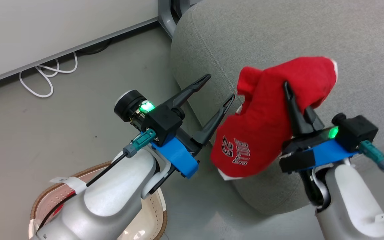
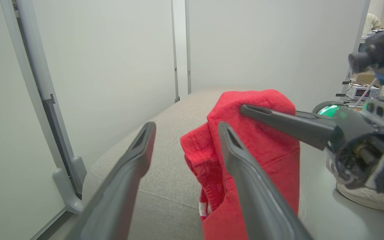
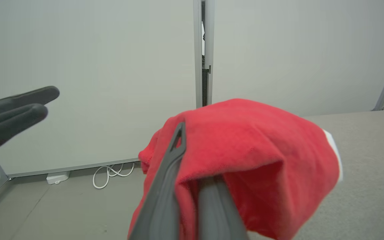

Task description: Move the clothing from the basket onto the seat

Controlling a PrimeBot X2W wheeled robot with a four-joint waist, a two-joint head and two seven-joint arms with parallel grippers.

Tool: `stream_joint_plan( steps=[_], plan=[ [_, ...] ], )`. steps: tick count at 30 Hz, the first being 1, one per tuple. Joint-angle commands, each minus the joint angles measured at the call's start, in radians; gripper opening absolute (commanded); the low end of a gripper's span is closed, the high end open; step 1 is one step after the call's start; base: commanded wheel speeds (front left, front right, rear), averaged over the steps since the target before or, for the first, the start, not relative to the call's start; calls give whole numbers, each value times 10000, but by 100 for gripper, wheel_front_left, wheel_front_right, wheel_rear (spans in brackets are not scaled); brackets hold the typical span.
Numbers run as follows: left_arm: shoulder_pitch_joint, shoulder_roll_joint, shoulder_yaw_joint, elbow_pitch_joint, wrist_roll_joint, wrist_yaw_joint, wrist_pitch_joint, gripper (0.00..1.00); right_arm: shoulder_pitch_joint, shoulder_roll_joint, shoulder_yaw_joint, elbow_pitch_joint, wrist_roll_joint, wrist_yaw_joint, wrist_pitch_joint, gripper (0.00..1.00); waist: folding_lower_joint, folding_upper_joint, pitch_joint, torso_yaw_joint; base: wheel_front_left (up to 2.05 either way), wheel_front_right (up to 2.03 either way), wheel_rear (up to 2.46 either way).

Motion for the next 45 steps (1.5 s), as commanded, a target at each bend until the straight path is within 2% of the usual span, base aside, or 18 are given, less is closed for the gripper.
stream_joint_plan(
  steps=[1,5,12,14,19,26,30,32,38,45],
  plan=[
    [-243,124,77,-94,110,70,-43,100,-475,20,-271,-178,-116,5,-40,0,0,-1,304,94,0,0,0],
    [-469,214,91,-263,208,89,-7,100,-1066,-46,-747,-405,-229,5,-42,0,0,-1,719,220,0,0,0],
    [-1284,578,47,-957,695,173,360,100,-3207,-636,-2417,-1092,-494,5,-40,0,0,-1,2406,591,0,0,0],
    [-1387,651,44,-1070,761,183,415,100,-3489,-750,-2622,-1143,-541,5,-39,0,0,-1,2646,617,0,0,0],
    [-1964,913,38,-1630,1110,172,620,100,-4855,-1456,-3869,-1383,-553,4,-39,0,0,-1,3855,821,0,0,0],
    [-2425,1274,95,-2129,1372,229,881,100,-6133,-2686,-5173,-736,-472,4,-39,0,0,-1,5144,988,0,0,0],
    [-2516,1452,90,-2330,1430,257,1007,100,-6478,-3030,-5649,42,-405,5,-37,0,0,-1,5673,1065,0,0,0],
    [-2570,1515,82,-2405,1471,266,1025,100,-6494,-3028,-5575,602,-474,5,-37,0,0,-1,5859,1110,0,0,0],
    [-2616,1489,5,-2431,1476,279,949,100,-6097,-2474,-5492,2164,-495,4,-40,0,0,-1,6016,1238,0,0,0],
    [-2647,1400,-42,-2304,1415,308,834,100,-5441,-2039,-5488,3409,-393,4,-39,0,0,-1,5919,1410,0,0,0]
  ],
)
